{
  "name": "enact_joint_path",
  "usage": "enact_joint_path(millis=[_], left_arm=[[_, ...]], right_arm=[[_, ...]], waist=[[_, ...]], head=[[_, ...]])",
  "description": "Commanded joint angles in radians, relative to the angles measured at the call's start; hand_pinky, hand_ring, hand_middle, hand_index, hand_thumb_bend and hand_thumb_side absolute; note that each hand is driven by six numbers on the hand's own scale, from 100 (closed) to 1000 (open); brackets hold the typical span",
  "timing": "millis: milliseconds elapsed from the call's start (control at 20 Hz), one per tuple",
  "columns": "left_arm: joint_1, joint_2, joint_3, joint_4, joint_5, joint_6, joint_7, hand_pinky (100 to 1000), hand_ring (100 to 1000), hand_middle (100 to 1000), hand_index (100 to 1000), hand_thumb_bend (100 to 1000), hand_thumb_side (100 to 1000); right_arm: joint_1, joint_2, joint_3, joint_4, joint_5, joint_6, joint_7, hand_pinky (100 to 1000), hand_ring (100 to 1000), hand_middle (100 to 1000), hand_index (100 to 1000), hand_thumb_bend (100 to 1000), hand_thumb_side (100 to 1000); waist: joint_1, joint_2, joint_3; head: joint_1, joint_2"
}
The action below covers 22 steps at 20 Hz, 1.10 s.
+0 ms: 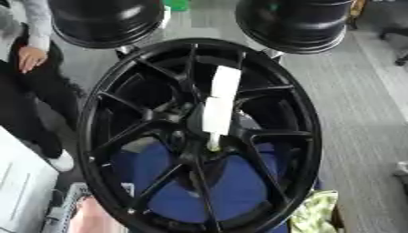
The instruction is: Pull the pin out of the wheel hub.
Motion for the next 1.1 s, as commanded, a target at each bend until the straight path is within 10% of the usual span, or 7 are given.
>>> enact_joint_path(millis=[50,1100], left_arm=[[-0.012,0.032,0.003,-0.015,-0.004,-0.002,-0.004,641,987,734,767,512,729],[-0.020,0.029,-0.006,-0.015,0.002,-0.002,-0.016,642,988,736,767,511,731]], right_arm=[[-0.025,0.007,0.003,0.020,0.010,-0.014,0.022,904,904,882,915,100,676],[0.009,0.059,0.060,0.051,-0.081,-0.049,0.093,906,895,878,912,100,755]], waist=[[-0.011,-0.007,0.002],[-0.010,-0.015,0.014]], head=[[-0.004,-0.002],[-0.002,0.032]])
